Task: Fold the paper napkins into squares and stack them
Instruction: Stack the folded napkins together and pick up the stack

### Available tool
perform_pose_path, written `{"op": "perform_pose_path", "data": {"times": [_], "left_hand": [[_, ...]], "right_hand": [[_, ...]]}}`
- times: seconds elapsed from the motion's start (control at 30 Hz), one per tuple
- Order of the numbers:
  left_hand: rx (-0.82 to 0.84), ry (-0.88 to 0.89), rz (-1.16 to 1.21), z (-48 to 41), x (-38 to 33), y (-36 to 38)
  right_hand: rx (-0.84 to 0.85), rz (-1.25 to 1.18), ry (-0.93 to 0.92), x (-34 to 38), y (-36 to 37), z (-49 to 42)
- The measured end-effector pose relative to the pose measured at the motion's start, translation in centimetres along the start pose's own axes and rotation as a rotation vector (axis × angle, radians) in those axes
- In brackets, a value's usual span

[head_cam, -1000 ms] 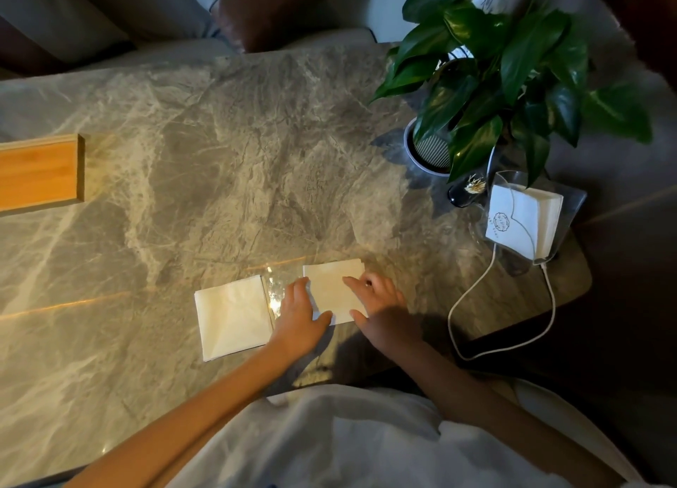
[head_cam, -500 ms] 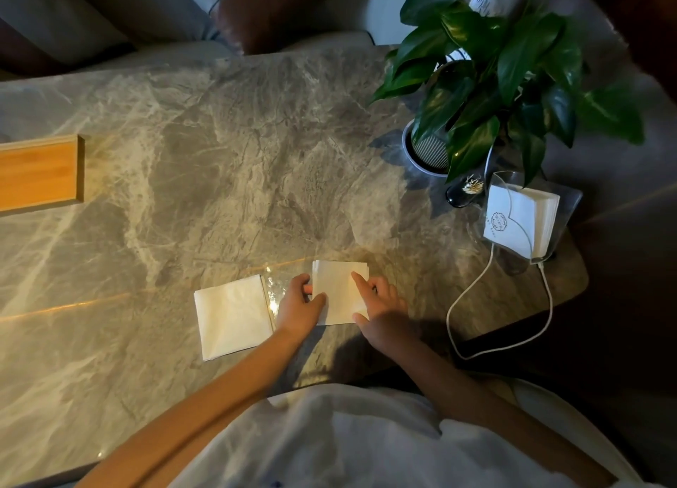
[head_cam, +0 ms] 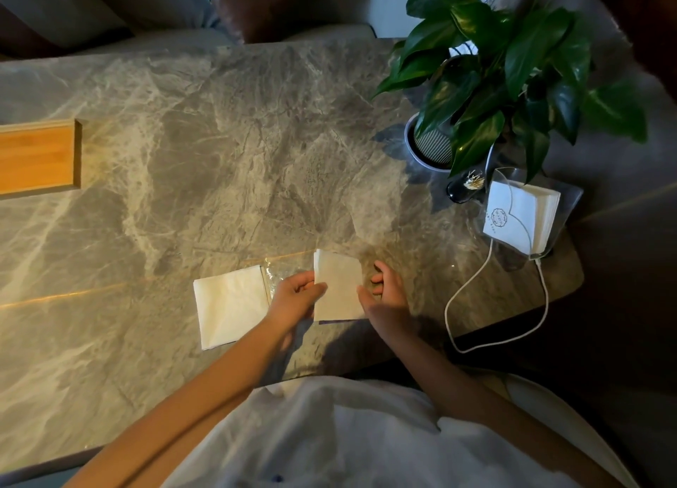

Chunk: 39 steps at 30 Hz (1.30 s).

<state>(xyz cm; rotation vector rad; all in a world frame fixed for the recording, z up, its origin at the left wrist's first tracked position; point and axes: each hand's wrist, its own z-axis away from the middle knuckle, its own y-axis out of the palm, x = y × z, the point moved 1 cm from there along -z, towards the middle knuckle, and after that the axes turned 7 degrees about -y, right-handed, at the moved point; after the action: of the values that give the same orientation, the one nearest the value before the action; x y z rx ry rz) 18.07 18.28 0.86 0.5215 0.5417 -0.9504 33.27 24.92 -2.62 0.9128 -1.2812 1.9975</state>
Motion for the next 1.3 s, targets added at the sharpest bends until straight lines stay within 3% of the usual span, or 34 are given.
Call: {"op": "perform_pose_path", "data": {"times": [0.2, 0.43, 0.57, 0.83, 1.0, 1.3], "left_hand": [[0.081, -0.067, 0.151, 1.2, -0.3, -3.3], [0.055, -0.021, 0.250, 2.7, 0.3, -8.4], [-0.087, 0.019, 0.084, 3.3, 0.7, -10.2], [-0.448, 0.204, -0.147, 3.5, 1.7, -12.2], [-0.582, 0.309, -0.295, 3.3, 2.2, -13.6], [-0.641, 0.254, -0.389, 2.5, 3.9, -15.4]], "right_hand": [[0.293, -0.254, 0.100, 2.5, 1.6, 0.2], [0.329, -0.568, 0.408, 5.4, 5.2, 0.2], [0.489, -0.675, 0.479, 6.5, 6.3, 0.2], [0.466, -0.330, 0.175, 8.2, 8.6, 0.5], [0.452, -0.233, 0.090, 8.8, 10.4, 0.5], [0.411, -0.049, -0.026, 8.7, 11.6, 0.8]]}}
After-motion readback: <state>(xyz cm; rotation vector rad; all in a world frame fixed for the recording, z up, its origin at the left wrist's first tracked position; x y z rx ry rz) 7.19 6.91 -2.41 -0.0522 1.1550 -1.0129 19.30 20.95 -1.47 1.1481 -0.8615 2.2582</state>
